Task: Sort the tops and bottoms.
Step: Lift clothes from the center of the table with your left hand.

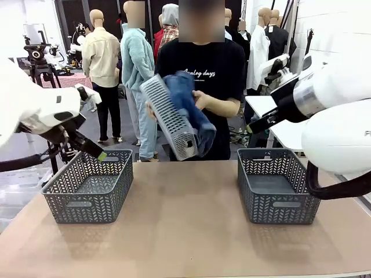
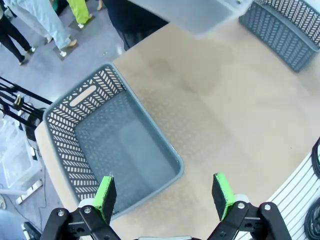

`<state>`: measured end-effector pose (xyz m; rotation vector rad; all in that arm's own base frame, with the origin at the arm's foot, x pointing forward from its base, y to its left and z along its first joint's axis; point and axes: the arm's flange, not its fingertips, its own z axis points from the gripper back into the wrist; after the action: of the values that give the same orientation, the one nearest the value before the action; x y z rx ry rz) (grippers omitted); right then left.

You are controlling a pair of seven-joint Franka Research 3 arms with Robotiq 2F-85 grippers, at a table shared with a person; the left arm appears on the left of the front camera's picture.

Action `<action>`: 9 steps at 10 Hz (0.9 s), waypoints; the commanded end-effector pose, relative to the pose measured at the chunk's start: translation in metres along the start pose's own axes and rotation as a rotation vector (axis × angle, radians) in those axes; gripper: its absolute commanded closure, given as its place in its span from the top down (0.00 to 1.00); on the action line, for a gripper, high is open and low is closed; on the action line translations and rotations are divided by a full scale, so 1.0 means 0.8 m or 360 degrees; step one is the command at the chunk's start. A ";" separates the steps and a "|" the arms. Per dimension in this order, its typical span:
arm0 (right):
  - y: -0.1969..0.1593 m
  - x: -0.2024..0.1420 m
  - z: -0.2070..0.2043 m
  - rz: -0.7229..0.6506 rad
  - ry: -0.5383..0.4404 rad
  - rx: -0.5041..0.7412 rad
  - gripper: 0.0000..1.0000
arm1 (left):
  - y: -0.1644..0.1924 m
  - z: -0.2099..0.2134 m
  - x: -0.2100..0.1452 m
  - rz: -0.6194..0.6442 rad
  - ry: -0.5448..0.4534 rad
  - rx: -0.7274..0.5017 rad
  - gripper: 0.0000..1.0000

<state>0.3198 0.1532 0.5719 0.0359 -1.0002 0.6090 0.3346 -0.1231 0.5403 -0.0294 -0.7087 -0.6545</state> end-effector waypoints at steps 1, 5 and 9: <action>0.011 -0.034 0.008 -0.0035 0.0021 0.0005 1.00 | 0.001 0.018 -0.021 -0.0002 -0.0086 -0.0002 1.00; -0.009 -0.060 -0.012 -0.0180 0.0191 0.0044 1.00 | 0.000 0.022 -0.024 -0.0016 -0.0081 -0.0017 1.00; -0.014 -0.019 -0.014 -0.0102 0.0158 0.0031 1.00 | 0.005 0.029 0.002 -0.0002 -0.0080 0.0018 1.00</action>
<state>0.3292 0.1369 0.5556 0.0583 -0.8837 0.5461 0.3245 -0.1159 0.5580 -0.0336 -0.7559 -0.6536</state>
